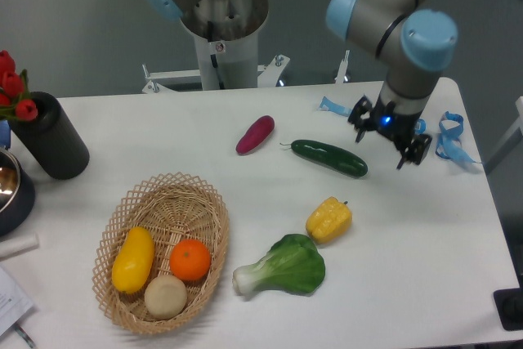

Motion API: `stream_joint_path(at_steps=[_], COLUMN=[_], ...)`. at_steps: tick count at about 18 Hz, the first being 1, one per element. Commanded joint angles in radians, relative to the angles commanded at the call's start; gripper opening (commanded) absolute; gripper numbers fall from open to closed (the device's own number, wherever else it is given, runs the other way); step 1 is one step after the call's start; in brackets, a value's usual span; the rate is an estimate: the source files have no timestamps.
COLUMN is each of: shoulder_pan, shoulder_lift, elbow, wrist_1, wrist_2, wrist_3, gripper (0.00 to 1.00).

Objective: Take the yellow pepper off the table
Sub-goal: 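Move the open gripper over the yellow bell pepper, then lower the gripper onto the yellow pepper and close it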

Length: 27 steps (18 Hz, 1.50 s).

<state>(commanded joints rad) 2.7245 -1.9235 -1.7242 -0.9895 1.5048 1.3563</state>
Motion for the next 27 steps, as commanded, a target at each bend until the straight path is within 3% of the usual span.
stream_joint_path(at_steps=[8,14,27], shoulder_pan=[-0.106,-0.173,-0.212], shoulder_lift=[-0.091,-0.15,-0.187], elbow=[0.06,0.107,0.1], wrist_1=[0.051,0.049,0.049], wrist_2=[0.026,0.172,0.178], wrist_3=[-0.049,-0.101,-0.167], gripper=[1.0,1.0,1.0])
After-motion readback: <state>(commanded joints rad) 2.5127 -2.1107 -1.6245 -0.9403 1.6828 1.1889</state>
